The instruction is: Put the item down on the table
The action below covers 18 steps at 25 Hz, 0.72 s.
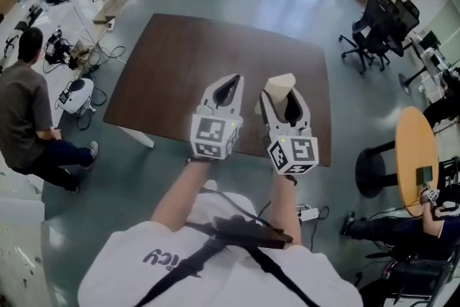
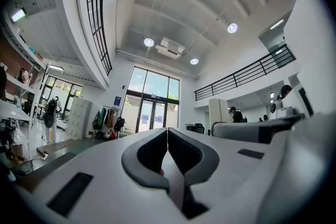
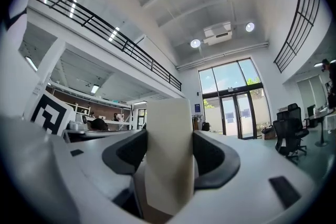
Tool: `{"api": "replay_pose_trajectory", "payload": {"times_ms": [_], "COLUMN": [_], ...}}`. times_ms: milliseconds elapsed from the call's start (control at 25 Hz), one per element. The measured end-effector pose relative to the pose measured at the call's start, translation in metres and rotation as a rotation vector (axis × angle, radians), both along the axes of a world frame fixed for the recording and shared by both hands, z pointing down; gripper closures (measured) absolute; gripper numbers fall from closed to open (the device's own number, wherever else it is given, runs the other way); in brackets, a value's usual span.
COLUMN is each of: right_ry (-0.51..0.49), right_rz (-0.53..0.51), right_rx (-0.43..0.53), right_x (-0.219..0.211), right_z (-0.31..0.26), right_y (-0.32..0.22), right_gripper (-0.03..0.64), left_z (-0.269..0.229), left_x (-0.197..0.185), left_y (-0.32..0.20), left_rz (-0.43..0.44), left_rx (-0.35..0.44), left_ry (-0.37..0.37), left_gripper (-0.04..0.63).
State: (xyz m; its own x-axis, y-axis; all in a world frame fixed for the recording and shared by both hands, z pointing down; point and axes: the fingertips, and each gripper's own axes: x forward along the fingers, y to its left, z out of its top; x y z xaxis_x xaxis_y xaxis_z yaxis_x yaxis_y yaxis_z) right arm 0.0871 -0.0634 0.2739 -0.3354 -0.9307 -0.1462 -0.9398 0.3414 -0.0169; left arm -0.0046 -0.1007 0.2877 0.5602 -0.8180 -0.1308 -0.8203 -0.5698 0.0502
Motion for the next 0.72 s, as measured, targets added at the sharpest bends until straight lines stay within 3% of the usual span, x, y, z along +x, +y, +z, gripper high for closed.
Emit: {"api": "replay_pose_trajectory", "payload": {"times_ms": [160,320,440,720], "right_ry": [-0.019,-0.008,-0.009,0.008], "right_rz": [-0.023,-0.057,-0.055,-0.070], "right_rx": [-0.008,-0.056,-0.085,-0.109], "right_x": [-0.019,-0.037,-0.036,-0.028], "right_z": [0.012,0.037,0.050,0.060], "right_y": [-0.035,-0.052,-0.062,-0.098], "right_gripper": [0.330,0.330,0.330,0.330], "left_z": [0.008,0.033,0.052,0.064], "left_x": [-0.010,-0.026,-0.029,-0.024], "left_y": [-0.028,-0.046,-0.055,-0.085], "left_rz": [0.005,-0.011,-0.017,-0.021], "left_rx": [0.008,-0.049,-0.096,-0.107], "left_ry": [-0.004,-0.011,-0.021,-0.003], "left_gripper": [0.583,0.583,0.583,0.583]}}
